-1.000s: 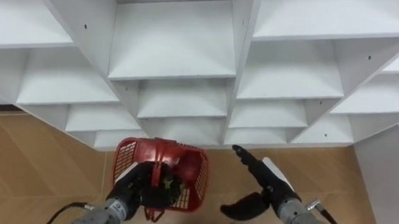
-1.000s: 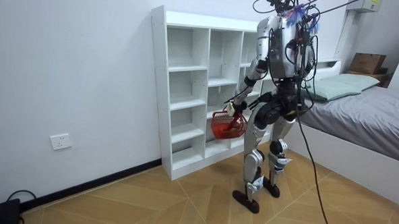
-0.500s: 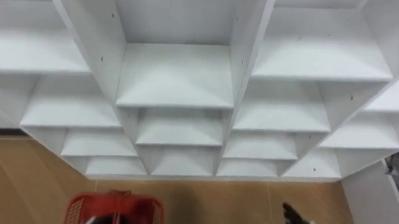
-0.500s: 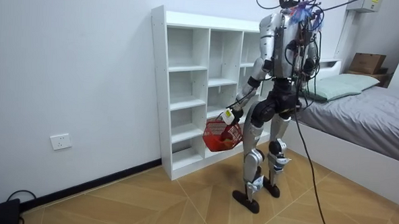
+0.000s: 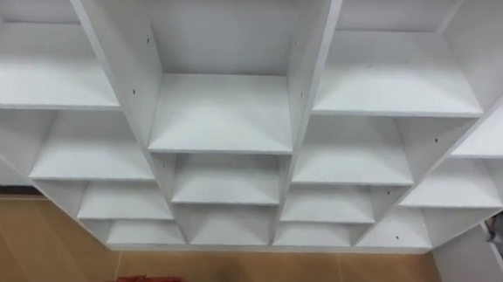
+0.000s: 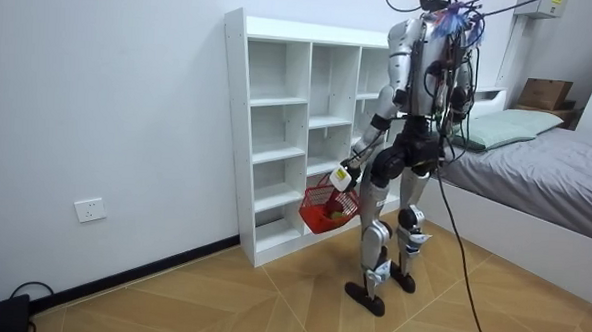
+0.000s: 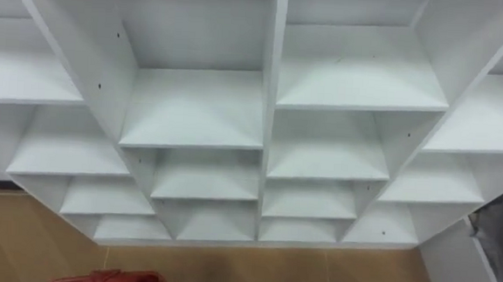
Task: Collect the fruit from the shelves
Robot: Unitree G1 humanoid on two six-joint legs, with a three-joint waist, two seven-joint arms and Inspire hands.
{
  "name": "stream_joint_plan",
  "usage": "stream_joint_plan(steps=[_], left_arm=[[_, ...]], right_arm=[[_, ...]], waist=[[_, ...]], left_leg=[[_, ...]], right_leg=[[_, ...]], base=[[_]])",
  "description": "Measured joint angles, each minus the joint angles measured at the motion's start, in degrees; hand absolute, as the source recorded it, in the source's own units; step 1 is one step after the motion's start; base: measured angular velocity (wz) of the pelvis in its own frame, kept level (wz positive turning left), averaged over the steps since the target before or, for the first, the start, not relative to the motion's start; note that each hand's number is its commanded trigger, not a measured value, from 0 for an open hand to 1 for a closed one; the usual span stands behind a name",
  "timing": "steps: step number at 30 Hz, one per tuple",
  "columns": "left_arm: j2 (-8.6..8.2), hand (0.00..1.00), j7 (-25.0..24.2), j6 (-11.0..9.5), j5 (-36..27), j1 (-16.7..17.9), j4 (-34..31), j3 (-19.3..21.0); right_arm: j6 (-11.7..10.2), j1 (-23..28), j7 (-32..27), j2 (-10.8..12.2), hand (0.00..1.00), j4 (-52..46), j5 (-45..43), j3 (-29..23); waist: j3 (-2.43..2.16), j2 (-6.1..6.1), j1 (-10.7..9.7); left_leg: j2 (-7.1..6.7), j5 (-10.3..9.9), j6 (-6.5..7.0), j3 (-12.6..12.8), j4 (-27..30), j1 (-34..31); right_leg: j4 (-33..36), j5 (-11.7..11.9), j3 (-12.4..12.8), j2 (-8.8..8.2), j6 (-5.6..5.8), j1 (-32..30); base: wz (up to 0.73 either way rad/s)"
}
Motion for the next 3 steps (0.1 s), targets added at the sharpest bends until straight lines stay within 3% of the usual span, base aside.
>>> stream_joint_plan(steps=[3], left_arm=[[-1.24, 1.0, -0.1, 0.6, 0.0, 0.1, 0.2, 1.6]], right_arm=[[1.3, -0.2, 0.9, 0.3, 0.0, 1.1, 0.7, -1.3]], waist=[[0.01, 0.2, 0.0]], left_leg=[[-0.01, -0.4, -0.02, -0.2, 0.1, 1.1]], right_leg=[[0.0, -0.4, -0.2, -0.02, 0.13, 0.9]], base=[[0.0]])
